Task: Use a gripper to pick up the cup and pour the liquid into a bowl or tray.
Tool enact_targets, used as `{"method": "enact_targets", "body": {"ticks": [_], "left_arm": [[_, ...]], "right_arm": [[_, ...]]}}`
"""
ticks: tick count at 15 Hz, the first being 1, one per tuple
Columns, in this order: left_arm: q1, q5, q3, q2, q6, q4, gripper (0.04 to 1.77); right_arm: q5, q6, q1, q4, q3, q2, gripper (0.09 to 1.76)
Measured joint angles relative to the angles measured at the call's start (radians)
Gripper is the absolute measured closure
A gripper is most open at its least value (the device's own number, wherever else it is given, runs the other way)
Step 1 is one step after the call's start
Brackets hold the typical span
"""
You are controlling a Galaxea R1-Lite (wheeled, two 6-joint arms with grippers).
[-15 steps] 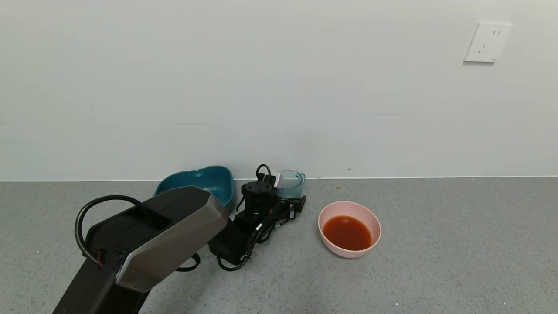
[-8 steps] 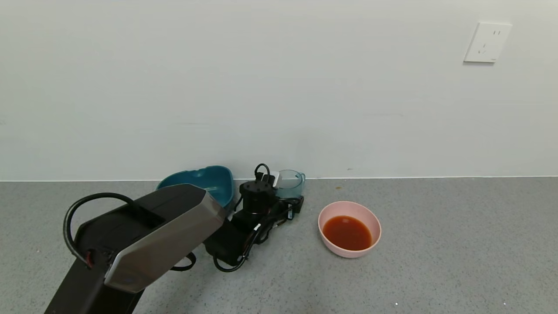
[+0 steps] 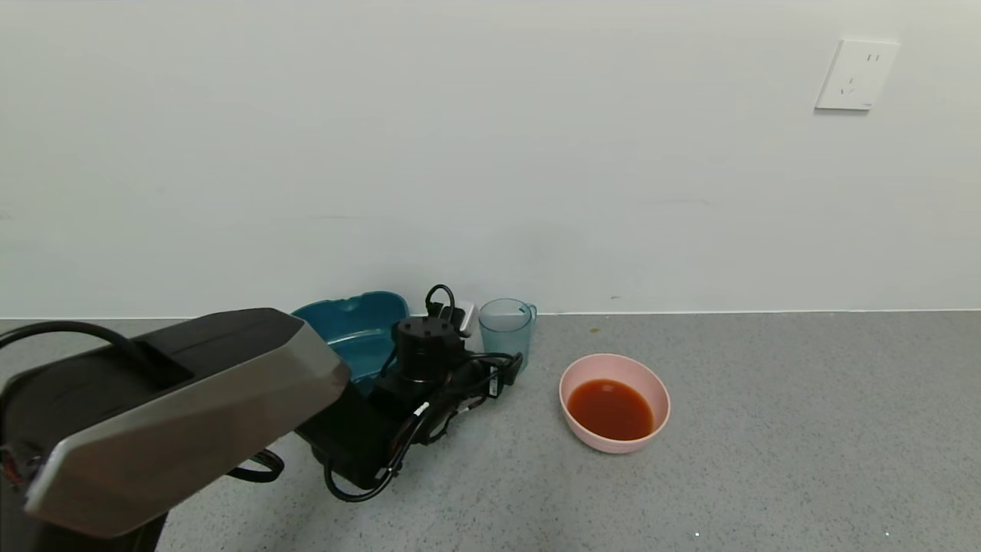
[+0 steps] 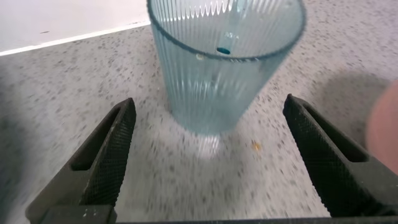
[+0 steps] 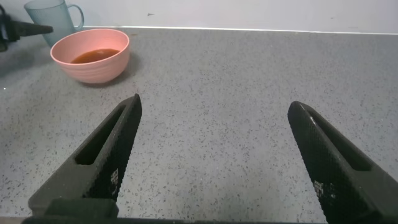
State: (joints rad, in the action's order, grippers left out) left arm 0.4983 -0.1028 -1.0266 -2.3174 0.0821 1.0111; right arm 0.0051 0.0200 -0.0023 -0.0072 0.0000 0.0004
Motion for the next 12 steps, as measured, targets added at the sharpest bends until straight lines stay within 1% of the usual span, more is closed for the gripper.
{"method": "enact_targets", "body": {"ticks": [5,8,10,12], "left_arm": [[0.0,0.0,0.225,0.214,-0.028,-0.008,0.1],[-0.003,-0.001,0.332,0.358,-0.059,-0.017,0.1],[-0.003,-0.003,0.386,0.466,-0.077,-0.069,0.1],[-0.003,-0.006,0.418,0.591,-0.085,-0.182,0.1]], "right_arm": [[0.001,0.001,0.0,0.0,0.0,0.0,0.14],[0.0,0.0,0.0,0.0,0.0,0.0,0.14],[0.0,0.001,0.0,0.0,0.0,0.0,0.14],[0.0,0.0,0.0,0.0,0.0,0.0,0.14]]}}
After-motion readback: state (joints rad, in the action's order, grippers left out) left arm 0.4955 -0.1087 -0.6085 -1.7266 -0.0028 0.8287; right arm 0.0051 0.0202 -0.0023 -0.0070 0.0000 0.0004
